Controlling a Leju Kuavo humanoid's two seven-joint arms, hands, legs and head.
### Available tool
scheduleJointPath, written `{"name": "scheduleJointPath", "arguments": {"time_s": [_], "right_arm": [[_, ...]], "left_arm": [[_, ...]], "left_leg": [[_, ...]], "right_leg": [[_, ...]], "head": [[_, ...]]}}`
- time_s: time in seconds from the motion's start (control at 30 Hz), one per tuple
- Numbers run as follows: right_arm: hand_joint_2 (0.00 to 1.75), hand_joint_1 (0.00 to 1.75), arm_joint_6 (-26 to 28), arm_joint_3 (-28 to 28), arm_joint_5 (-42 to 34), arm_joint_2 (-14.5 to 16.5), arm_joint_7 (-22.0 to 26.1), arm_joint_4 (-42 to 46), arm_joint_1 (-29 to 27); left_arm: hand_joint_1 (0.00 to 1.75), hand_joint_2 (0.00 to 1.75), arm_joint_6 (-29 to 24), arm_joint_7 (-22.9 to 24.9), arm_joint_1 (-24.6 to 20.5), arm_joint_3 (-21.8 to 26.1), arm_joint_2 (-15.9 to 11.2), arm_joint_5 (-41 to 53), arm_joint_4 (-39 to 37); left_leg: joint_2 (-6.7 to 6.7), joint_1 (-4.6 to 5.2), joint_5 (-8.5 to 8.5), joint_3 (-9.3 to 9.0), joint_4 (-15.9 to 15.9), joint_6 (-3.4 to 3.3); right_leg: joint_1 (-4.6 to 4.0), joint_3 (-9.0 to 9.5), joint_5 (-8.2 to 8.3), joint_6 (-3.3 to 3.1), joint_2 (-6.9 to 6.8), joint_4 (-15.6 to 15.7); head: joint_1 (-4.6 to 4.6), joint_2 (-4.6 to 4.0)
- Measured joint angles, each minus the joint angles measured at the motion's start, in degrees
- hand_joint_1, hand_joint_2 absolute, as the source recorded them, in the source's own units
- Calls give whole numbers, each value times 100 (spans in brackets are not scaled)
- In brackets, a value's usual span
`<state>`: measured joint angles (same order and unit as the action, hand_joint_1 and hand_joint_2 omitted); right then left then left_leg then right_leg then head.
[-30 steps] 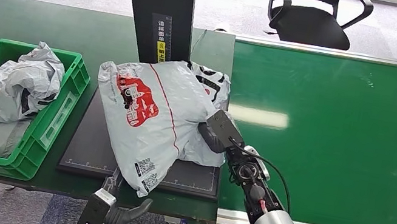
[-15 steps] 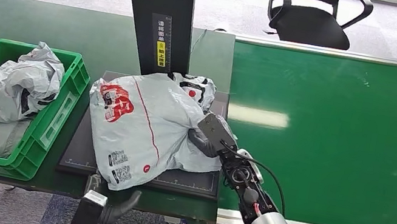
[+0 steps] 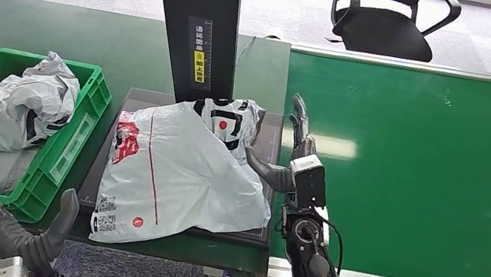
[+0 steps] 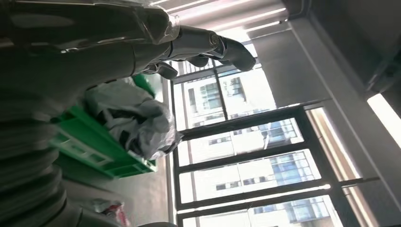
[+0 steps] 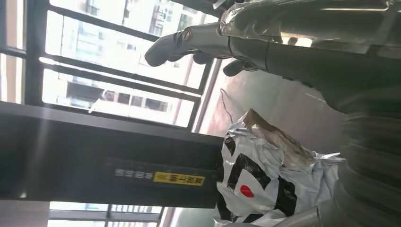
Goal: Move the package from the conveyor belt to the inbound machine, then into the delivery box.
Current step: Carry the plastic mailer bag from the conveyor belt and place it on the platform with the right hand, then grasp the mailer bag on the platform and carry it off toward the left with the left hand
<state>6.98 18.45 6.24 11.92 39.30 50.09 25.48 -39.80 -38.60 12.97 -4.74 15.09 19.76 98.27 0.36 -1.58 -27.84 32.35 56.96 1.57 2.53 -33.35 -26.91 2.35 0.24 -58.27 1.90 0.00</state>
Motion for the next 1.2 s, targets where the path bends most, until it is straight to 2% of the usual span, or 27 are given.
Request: {"name": "scheduleJointPath", "arguments": {"time_s": [0.13,0.27,0.37,0.5,0.67,0.8,1.0,1.2], "right_arm": [[175,0,34,15,-285,-8,67,936,-642],[175,0,-30,28,-428,-8,72,1512,-1026],[175,0,-134,18,-486,-3,72,1778,-1198],[175,0,-251,6,-564,-1,72,2092,-1441],[175,0,-445,-21,-660,-3,72,2220,-1564],[175,0,-566,-56,-716,-2,72,2227,-1566],[175,0,-708,-99,-786,22,72,2200,-1534],[175,0,-794,-143,-823,48,72,2197,-1557]], "left_arm": [[0,175,0,0,59,5,4,414,424],[0,175,2,8,100,97,16,874,747],[0,175,10,63,76,102,27,1717,626],[0,175,48,743,-146,-297,-28,3073,-297],[0,175,196,2022,-650,-684,-249,4276,-1390],[0,175,370,2658,-1036,-971,-397,4915,-2209],[0,175,516,3110,-1528,-1169,-459,5264,-3196],[0,175,392,3132,-2041,-1193,-409,5044,-4060]], "left_leg": [[2,0,-1,1,-1,0],[3,0,-2,0,-1,0],[2,1,-2,-4,0,0],[7,3,-2,-8,0,0],[11,2,-1,-11,0,0],[12,1,-1,-11,0,0],[9,2,-1,-6,1,0],[10,2,-1,-5,1,0]], "right_leg": [[0,0,-1,1,1,0],[0,-2,-1,0,3,1],[1,0,-1,0,2,3],[3,3,1,-1,5,3],[2,0,3,-2,9,3],[2,0,3,-2,10,2],[2,-3,3,-2,10,2],[2,-3,4,-2,11,2]], "head": [[-1,0],[-1,0],[-2,0],[0,0],[-3,0],[-4,0],[-1,0],[-1,0]]}}
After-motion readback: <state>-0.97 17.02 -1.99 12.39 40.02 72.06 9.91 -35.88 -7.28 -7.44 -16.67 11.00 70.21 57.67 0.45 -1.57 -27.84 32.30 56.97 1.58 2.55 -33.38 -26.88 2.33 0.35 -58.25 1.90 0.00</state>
